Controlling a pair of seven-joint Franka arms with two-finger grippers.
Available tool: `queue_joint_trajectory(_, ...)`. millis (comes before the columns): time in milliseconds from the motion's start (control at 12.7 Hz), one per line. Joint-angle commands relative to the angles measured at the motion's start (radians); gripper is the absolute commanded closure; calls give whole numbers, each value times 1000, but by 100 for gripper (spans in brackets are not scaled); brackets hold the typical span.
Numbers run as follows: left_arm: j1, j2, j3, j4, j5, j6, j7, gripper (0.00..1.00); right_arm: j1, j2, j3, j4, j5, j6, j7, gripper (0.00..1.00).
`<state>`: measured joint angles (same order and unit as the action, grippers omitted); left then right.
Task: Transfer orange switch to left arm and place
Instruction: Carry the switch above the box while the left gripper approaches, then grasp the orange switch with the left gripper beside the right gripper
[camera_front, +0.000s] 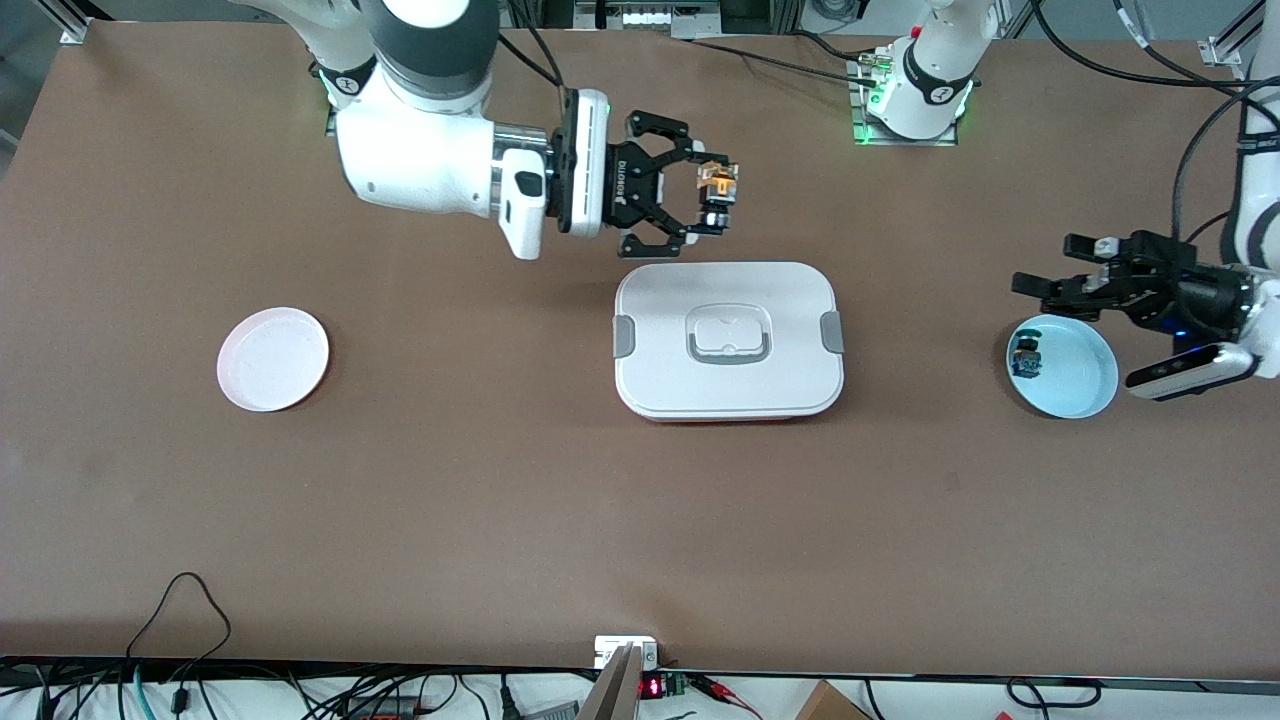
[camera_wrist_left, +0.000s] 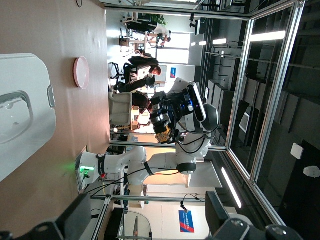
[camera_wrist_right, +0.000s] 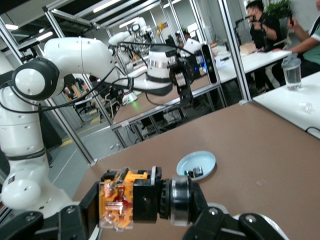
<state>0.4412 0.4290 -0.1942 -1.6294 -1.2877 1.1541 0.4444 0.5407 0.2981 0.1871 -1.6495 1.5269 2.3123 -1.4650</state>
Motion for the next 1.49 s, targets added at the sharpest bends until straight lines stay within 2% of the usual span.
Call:
queue_joint_trajectory(0, 7, -82, -66, -111, -47, 114, -94, 0, 18, 12, -3, 34, 134, 27, -165, 99)
queue_joint_trajectory(236, 7, -176, -187, -228, -105, 292, -183, 0, 21, 27, -3, 36, 280, 26, -338, 99)
queue_joint_trajectory(472, 8, -263, -295, -237, -122, 435, -295, 0, 36, 41, -3, 36, 312, 19, -385, 99)
queue_joint_trajectory(786, 8, -323, -404, -253, -136, 559, -303, 0, 35, 42, -3, 36, 340, 16, -417, 99)
queue_joint_trajectory(1022, 10, -337, -447, -300, -160, 588, -294, 0, 35, 41, -3, 36, 341, 12, -417, 99)
queue_joint_trajectory(1179, 10, -377, -468, -401, -344, 615, -189, 0, 35, 42, -3, 34, 348, 12, -431, 99)
queue_joint_trajectory(1415, 10, -397, -485, -425, -386, 622, -182, 0, 31, 47, -3, 31, 358, -51, -434, 99)
